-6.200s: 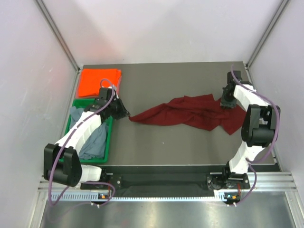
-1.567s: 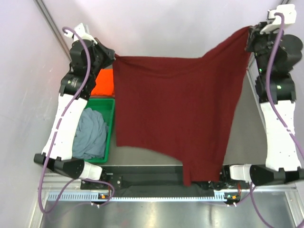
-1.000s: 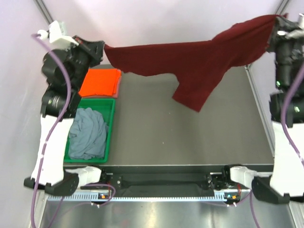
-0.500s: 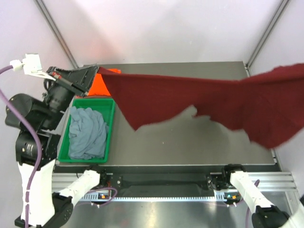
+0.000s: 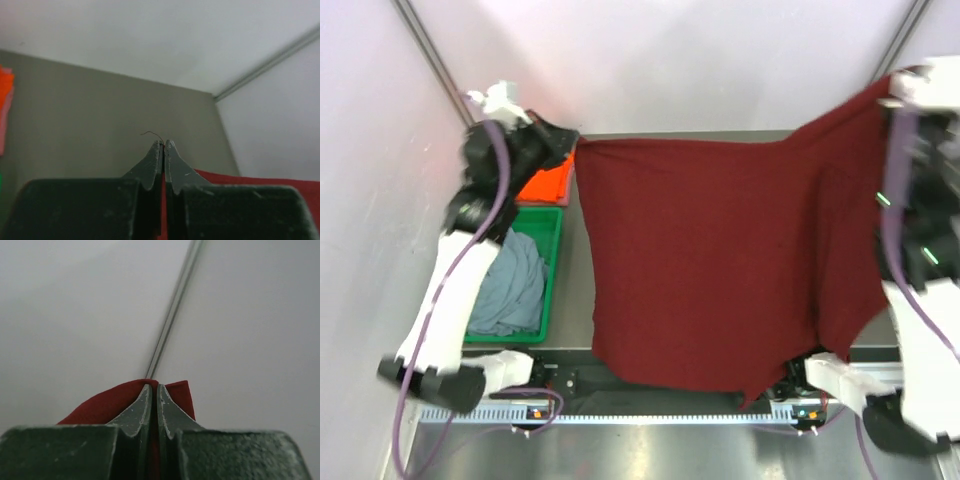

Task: Fold and stack the t-shirts
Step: Flatten the tshirt out, then fold the tshirt

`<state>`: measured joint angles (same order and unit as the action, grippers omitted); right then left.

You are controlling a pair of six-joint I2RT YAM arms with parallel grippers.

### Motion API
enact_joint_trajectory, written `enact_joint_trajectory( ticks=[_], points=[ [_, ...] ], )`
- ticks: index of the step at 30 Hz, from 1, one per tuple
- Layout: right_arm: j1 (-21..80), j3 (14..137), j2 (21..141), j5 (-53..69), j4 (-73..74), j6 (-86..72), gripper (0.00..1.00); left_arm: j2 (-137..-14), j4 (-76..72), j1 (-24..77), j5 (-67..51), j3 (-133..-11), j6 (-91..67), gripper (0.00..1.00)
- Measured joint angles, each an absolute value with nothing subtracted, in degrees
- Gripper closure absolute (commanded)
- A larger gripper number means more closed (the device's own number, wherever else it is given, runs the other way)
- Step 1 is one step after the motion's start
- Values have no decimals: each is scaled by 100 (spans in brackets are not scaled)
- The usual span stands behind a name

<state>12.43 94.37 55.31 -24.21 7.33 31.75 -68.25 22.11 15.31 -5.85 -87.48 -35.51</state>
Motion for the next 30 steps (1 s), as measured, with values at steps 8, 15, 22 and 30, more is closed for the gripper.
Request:
enact_joint_trajectory(
  ticks=[8,15,22,30],
  points=[
    [158,8425,8184,-1162,-237,3208,100,-9153,1363,1455,189,-8621,-3181,100],
    [-169,8718,10331,-276,-1129,3072,100,-11467,902,1284,113,-10180,-2963,100],
    [-167,9054,11887,298,-2324,2729,100,-13211,777,1059,-163,-11907,-2880,100],
    [-169,9509,12534,390,-2928,2434,100,-13732,611,753,-576,-12250,-2884,100]
  ],
)
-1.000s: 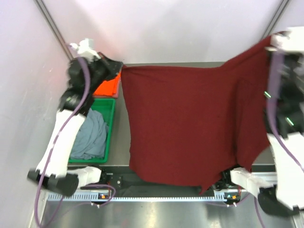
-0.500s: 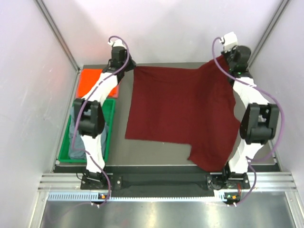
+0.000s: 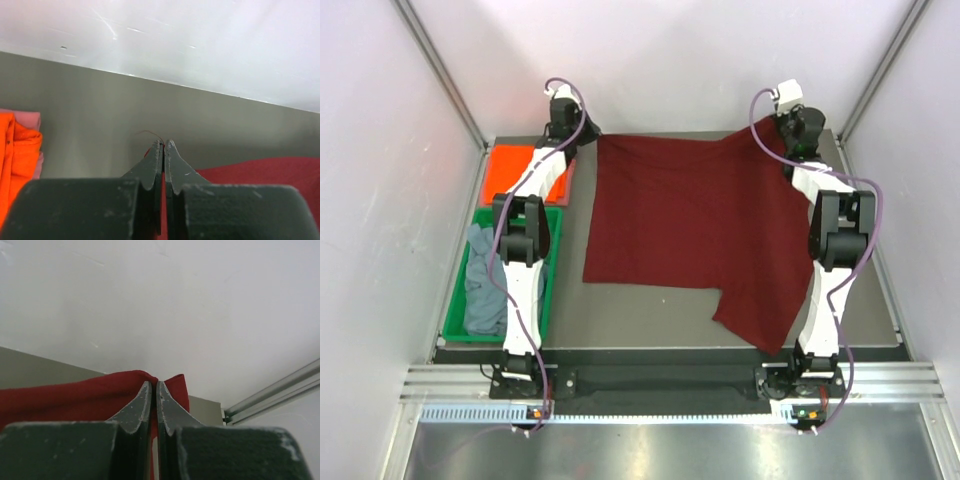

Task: Fold and stack the t-shirts
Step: Fold the tshirt

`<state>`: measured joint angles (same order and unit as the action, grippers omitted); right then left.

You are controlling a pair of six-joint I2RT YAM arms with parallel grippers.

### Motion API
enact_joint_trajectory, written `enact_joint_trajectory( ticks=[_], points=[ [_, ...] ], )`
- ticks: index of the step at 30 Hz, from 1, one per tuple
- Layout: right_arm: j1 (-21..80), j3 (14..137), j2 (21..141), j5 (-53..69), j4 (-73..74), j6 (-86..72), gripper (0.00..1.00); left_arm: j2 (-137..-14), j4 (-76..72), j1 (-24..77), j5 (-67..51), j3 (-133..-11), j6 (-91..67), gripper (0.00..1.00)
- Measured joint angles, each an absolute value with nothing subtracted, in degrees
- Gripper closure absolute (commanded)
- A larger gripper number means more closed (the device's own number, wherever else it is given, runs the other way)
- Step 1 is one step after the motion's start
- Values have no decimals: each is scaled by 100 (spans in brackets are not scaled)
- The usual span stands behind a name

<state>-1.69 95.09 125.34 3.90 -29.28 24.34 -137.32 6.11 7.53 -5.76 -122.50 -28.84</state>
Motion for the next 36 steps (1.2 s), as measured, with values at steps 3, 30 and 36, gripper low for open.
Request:
enact_joint_trajectory(
  ticks=[3,30,36],
  points=[
    [-169,9518,12527,228,-3026,2333,100,-13745,561,711,-779,-12269,-2882,100],
    [-193,7741,10420,-919,-45,797,100,-12958,1313,698,-1688,-10853,-2250,100],
    [-193,7214,10049,-945,565,528,100,-12617,1636,698,-1658,-10610,-2246,100]
  ],
)
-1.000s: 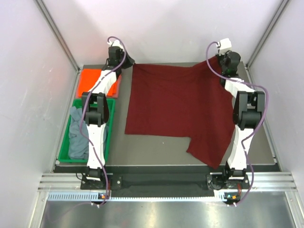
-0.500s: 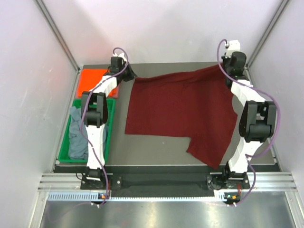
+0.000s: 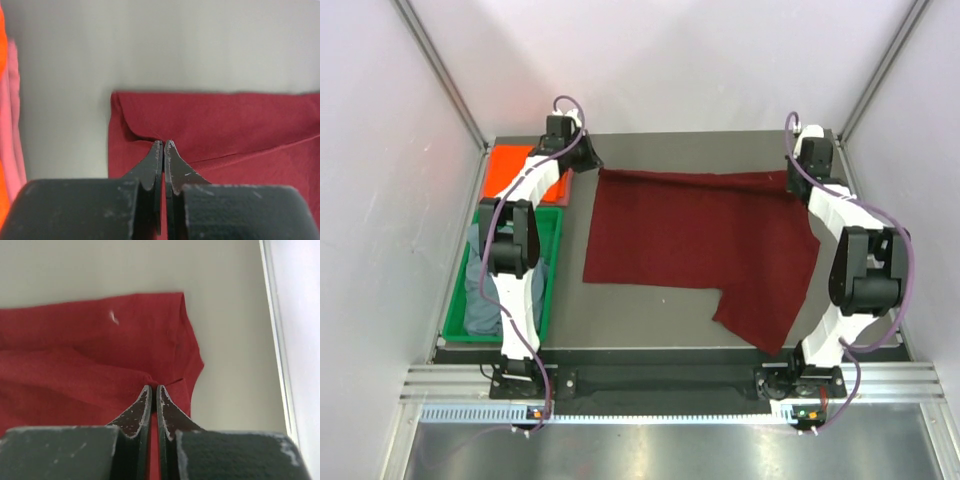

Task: Fold and stack the t-shirts
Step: Fold the tshirt

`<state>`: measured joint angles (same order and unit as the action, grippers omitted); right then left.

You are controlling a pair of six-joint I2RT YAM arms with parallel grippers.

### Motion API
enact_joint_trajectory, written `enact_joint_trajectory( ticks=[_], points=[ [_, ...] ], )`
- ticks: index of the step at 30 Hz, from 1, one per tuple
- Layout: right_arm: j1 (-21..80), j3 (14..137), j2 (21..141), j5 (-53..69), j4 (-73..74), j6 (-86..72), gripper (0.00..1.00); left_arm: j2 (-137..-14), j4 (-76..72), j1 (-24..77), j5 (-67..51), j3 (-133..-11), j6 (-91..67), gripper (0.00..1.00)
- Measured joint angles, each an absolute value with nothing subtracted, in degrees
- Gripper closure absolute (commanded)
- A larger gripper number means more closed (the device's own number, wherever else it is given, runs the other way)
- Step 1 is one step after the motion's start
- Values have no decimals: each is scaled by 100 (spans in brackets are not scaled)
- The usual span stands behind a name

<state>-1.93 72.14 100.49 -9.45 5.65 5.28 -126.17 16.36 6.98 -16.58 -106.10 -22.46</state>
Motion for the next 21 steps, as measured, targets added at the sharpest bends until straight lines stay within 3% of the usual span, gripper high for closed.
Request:
enact_joint_trajectory(
  ticks=[14,18,21],
  points=[
    [-193,6477,9738,-978,1225,3,100,-12466,2200,696,-1406,-9588,-2121,100],
    [-189,6204,9738,-985,1343,-209,96,-12462,2224,696,-1321,-9526,-2082,100],
    [-163,6080,9738,-987,1369,-342,94,-12453,2261,698,-1205,-9470,-2069,93]
  ],
)
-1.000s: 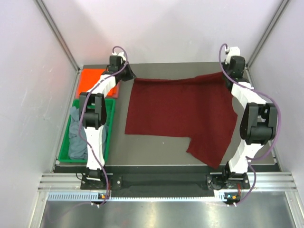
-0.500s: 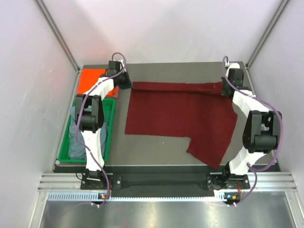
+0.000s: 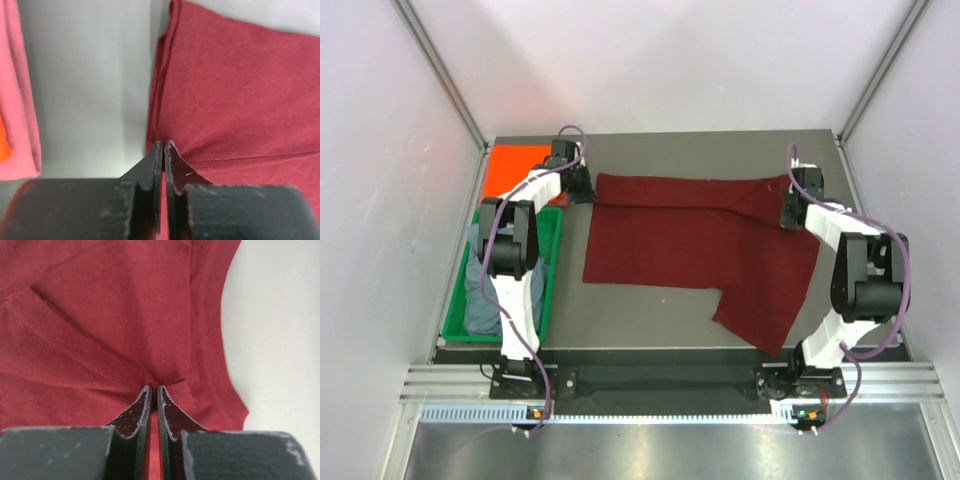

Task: Fold and stack the t-shirts
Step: Fold the tshirt

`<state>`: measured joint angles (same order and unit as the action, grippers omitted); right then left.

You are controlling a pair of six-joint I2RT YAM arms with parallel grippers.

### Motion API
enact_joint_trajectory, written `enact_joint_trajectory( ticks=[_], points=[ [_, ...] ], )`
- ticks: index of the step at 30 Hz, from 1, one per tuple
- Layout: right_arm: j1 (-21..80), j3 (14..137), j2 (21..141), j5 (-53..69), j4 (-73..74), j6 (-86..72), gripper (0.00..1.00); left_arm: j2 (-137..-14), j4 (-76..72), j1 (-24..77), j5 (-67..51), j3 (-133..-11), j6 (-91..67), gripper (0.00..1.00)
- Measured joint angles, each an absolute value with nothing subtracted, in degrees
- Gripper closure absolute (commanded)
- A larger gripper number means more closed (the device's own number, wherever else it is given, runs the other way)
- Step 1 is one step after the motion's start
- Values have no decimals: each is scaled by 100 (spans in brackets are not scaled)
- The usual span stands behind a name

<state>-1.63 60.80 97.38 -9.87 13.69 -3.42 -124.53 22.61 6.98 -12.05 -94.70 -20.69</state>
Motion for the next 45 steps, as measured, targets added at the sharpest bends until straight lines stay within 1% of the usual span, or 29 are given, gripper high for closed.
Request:
enact_joint_trajectory(
  ticks=[2,3,4,6,8,10,14,16,19,25,30,33,39,45],
  points=[
    [-141,6020,9738,-972,1398,-447,87,-12440,2314,698,-1146,-9437,-2060,90],
    [-126,5992,9736,-952,1415,-493,82,-12433,2346,698,-1131,-9435,-2053,82],
    [-126,5981,9734,-934,1455,-526,74,-12422,2375,698,-1129,-9432,-2032,78],
    [-126,5964,9671,-917,1610,-661,68,-12387,2429,698,-1125,-9435,-2018,70],
    [-126,5966,9548,-926,1776,-755,62,-12311,2580,701,-1085,-9448,-1984,66],
    [-126,6029,9391,-958,1990,-825,58,-12223,2777,707,-1028,-9507,-1979,63],
    [-126,6451,9288,-937,2263,-854,55,-12038,2961,740,-998,-9692,-1979,62],
    [-126,6729,9319,-698,2307,-742,53,-11957,2950,764,-1127,-9771,-1997,62],
    [-126,7249,9592,-117,2320,-445,47,-11942,2794,803,-1570,-9824,-2108,62],
    [-248,8392,10807,1490,2412,143,47,-12202,2622,869,-2132,-9990,-2287,62],
    [-368,9139,11764,2252,2738,582,47,-12667,2567,873,-2185,-10213,-2368,62],
    [-381,9367,12077,2462,2875,819,47,-12868,2591,871,-1970,-10243,-2392,61],
    [-384,9393,12337,2672,3026,1164,48,-13067,2668,871,-1706,-10309,-2408,61],
    [-403,9463,12462,2921,3096,1411,51,-13076,2661,873,-1619,-10342,-2408,61]
  ],
)
